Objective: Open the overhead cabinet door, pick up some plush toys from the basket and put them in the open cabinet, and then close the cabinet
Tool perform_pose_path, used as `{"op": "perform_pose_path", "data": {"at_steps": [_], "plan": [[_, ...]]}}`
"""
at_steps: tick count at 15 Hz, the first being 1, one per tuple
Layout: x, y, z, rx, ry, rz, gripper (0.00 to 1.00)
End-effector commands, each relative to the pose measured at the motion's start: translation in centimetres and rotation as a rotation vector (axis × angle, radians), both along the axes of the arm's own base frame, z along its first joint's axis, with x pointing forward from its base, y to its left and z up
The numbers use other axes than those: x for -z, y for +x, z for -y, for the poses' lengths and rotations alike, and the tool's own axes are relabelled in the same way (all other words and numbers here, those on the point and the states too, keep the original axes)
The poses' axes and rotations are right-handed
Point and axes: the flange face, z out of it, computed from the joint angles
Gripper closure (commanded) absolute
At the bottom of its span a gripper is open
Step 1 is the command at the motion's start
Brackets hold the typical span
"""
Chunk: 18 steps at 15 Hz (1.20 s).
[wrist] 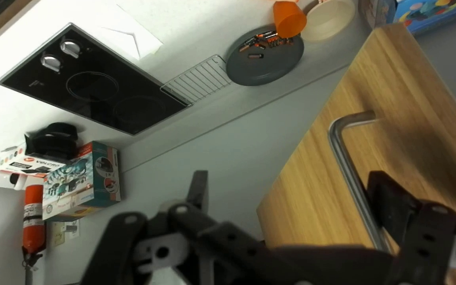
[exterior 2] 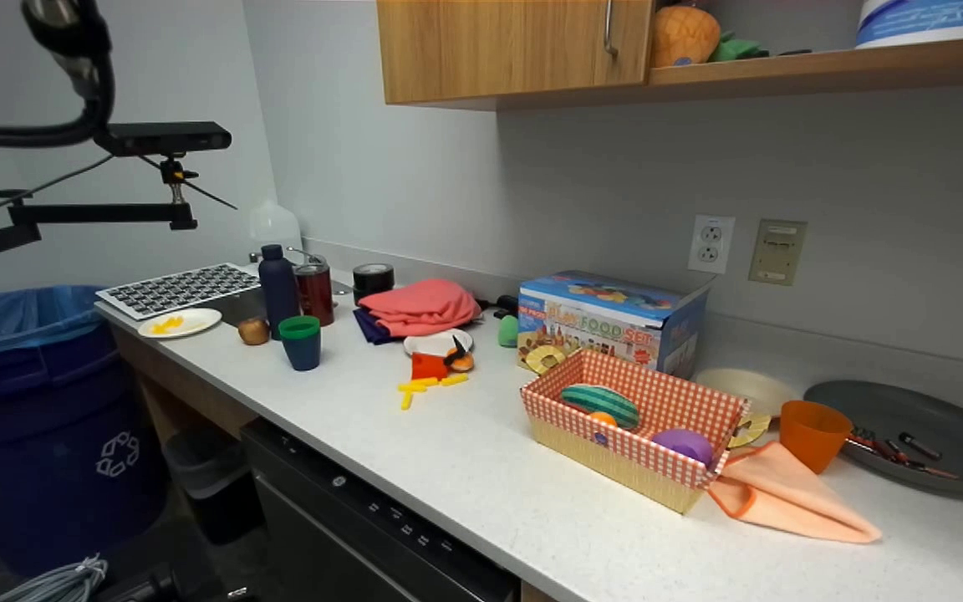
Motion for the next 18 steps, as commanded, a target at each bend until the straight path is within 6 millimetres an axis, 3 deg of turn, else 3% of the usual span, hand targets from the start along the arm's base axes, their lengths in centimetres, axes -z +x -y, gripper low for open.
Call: {"op": "perform_pose_path", "data": {"at_steps": [1, 7, 10, 13, 16, 17, 18], "plan": [[0.4, -2.8, 4.5, 0.092, 0.060, -0.010, 0.00], [0.9, -4.4, 8.1, 0.226, 0.189, -0.238, 0.00], [-0.9, -4.2, 8.5, 0.346, 0.113, -0.293, 0.00], [-3.6, -3.2, 6.3, 0.423, 0.039, -0.351, 0.00], [-6.1, -2.3, 2.2, 0.460, -0.024, -0.428, 0.00], [-6.7, -2.3, 0.8, 0.469, -0.033, -0.456, 0.00], [-7.4, -3.4, 0.8, 0.467, -0.030, -0.487, 0.00]]}}
